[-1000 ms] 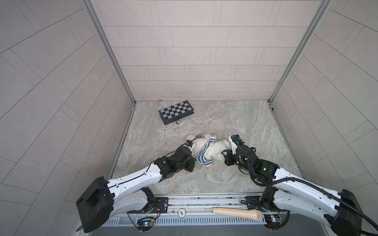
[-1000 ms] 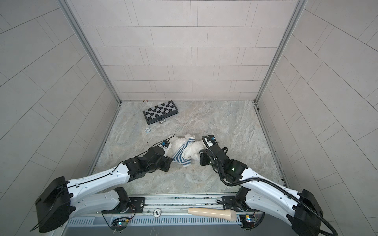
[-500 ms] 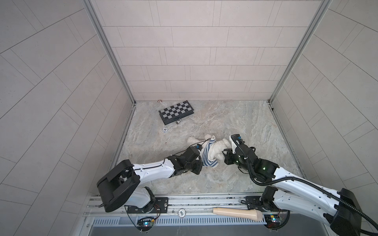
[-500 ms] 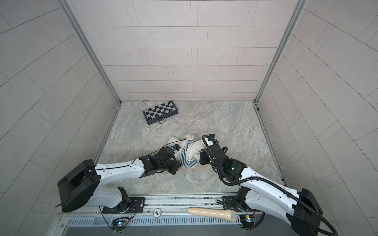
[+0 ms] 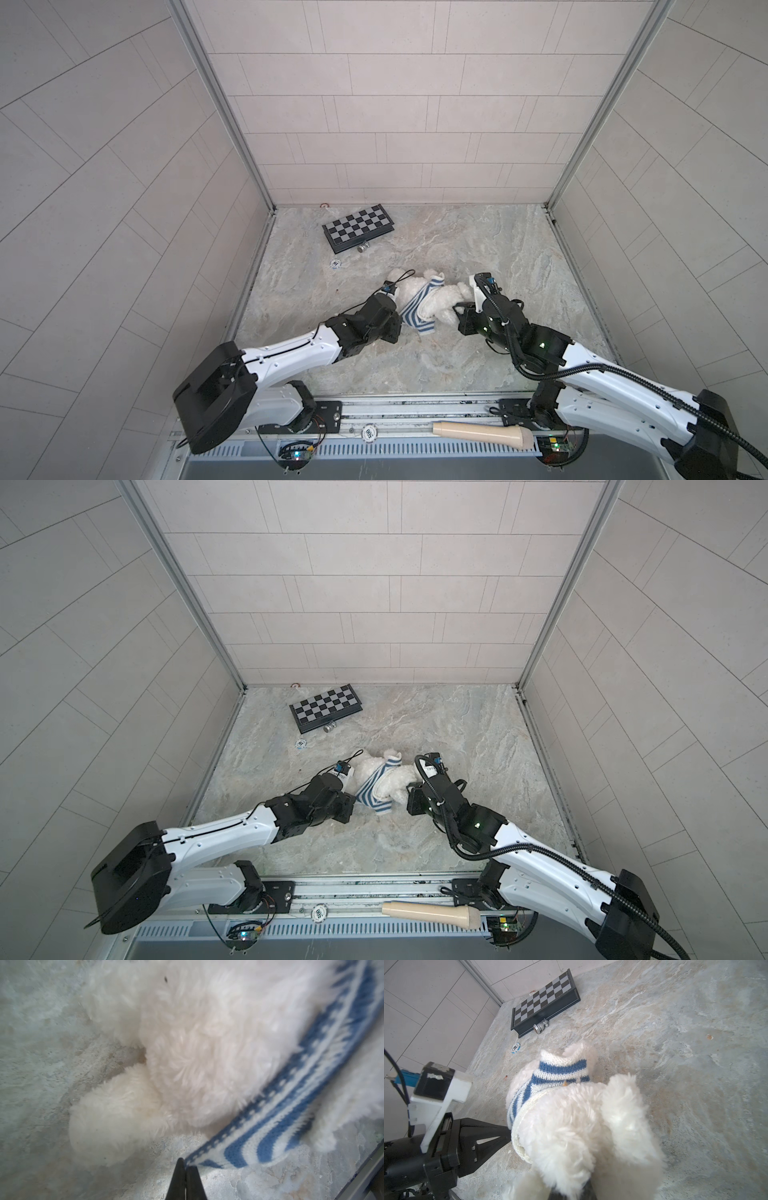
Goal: Dress the teddy bear
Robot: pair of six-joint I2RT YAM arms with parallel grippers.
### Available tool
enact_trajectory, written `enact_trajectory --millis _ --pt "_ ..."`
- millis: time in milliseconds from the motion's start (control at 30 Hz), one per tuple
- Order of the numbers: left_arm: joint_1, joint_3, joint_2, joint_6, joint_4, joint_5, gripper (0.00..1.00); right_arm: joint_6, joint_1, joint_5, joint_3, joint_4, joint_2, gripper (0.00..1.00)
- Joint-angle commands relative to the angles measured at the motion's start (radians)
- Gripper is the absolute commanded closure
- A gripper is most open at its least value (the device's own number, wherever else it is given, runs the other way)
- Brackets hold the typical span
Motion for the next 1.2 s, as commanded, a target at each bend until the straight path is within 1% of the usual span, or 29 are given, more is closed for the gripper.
enact_trajectory --millis 0,67,133,167,267,300,433,533,667,733,867,1000,1067,1100,1167 --pt "-0.019 -0.054 -0.054 0.062 0.004 0.039 1.00 0.042 -0.012 0.068 0.053 0.075 -0.034 1.00" --pt "-0.020 -0.064 -0.074 0.047 0.067 0.114 1.00 0.045 -0.012 0.067 0.053 0.079 -0.033 1.00" --pt "-0.019 -0.071 -0.082 0.023 0.106 0.159 1.00 0.046 -0.011 0.068 0.053 0.081 -0.034 1.00" --pt "-0.019 -0.074 -0.086 0.005 0.116 0.172 0.96 0.046 -0.010 0.072 0.052 0.078 -0.035 1.00" --pt "-0.019 -0.093 -0.107 -0.027 0.145 0.188 0.73 0.040 -0.011 0.079 0.054 0.075 -0.031 1.00" --pt "-0.020 -0.100 -0.115 -0.035 0.152 0.192 0.68 0.039 -0.010 0.082 0.052 0.074 -0.028 1.00" --pt "-0.035 -0.123 -0.137 -0.061 0.189 0.204 0.51 0.031 -0.010 0.077 0.056 0.082 -0.009 1.00" --pt "-0.045 -0.150 -0.150 -0.095 0.272 0.215 0.40 0.028 -0.010 0.072 0.056 0.091 0.002 1.00" --pt "-0.041 -0.142 -0.121 -0.113 0.334 0.190 0.26 0.024 -0.010 0.058 0.056 0.097 0.009 1.00" --pt "-0.029 -0.128 -0.090 -0.115 0.346 0.180 0.24 0.024 -0.010 0.046 0.056 0.099 0.013 1.00" --pt "0.022 -0.153 -0.045 -0.153 0.480 0.211 0.22 0.023 -0.010 0.019 0.056 0.099 0.019 1.00" --pt "0.043 -0.129 0.015 -0.153 0.524 0.238 0.23 0.022 -0.010 0.001 0.055 0.108 0.031 1.00" --pt "0.047 -0.121 0.042 -0.160 0.538 0.246 0.23 0.023 -0.010 -0.007 0.084 0.111 0.034 1.00" --pt "0.048 -0.113 0.058 -0.158 0.537 0.250 0.25 0.024 -0.010 -0.010 0.085 0.113 0.035 1.00" --pt "0.047 -0.109 0.086 -0.161 0.554 0.259 0.34 0.025 -0.012 -0.016 0.085 0.114 0.040 1.00"
